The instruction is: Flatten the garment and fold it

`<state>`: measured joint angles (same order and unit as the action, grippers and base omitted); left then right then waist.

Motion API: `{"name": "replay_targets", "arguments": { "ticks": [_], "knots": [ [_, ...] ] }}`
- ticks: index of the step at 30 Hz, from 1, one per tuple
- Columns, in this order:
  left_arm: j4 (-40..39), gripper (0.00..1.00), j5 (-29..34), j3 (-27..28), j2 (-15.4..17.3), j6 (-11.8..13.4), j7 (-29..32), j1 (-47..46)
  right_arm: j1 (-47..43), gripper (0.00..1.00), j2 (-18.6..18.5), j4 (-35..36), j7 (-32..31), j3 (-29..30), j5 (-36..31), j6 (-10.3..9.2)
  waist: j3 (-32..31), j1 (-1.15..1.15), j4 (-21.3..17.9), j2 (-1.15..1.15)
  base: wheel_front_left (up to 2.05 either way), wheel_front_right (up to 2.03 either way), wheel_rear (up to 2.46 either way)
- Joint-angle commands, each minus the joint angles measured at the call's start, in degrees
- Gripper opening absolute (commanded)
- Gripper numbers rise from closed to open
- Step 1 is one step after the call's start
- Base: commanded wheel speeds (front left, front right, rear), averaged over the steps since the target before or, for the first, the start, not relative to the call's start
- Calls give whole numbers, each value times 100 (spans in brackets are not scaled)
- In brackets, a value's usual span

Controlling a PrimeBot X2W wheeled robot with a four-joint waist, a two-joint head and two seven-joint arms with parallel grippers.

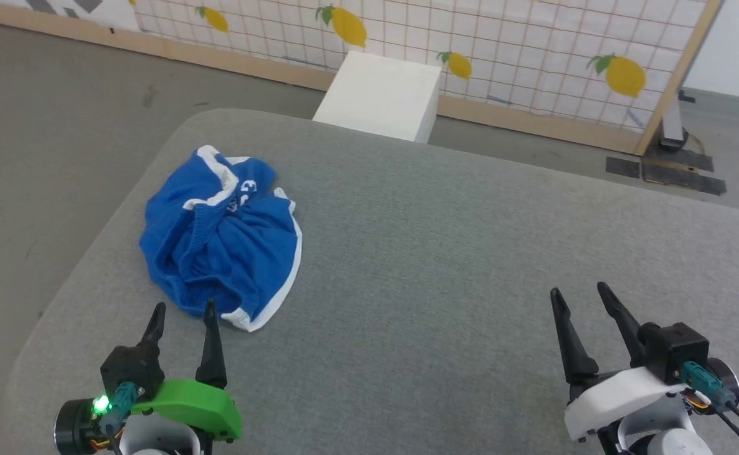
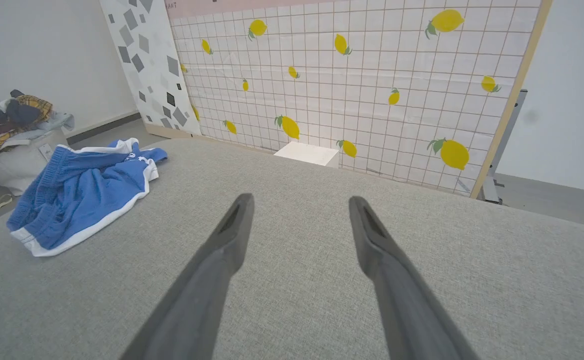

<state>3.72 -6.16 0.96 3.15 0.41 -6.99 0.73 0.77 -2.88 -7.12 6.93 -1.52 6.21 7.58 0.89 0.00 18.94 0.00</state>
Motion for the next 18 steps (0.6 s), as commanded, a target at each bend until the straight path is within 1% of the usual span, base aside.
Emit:
{"name": "replay_targets", "arguments": {
  "ticks": [1, 18],
  "knots": [
    [23, 100, -66, 14, -14, 26, -65, 87, -106, 100, 0, -40, 68, -23, 55, -4, -6, 0, 89, 0, 0, 0, 0],
    [110, 100, -169, 28, -17, 22, -265, 153, -133, 100, 0, -258, 269, -91, 153, -6, 10, 0, 584, 0, 0, 0, 0]
  ]
}}
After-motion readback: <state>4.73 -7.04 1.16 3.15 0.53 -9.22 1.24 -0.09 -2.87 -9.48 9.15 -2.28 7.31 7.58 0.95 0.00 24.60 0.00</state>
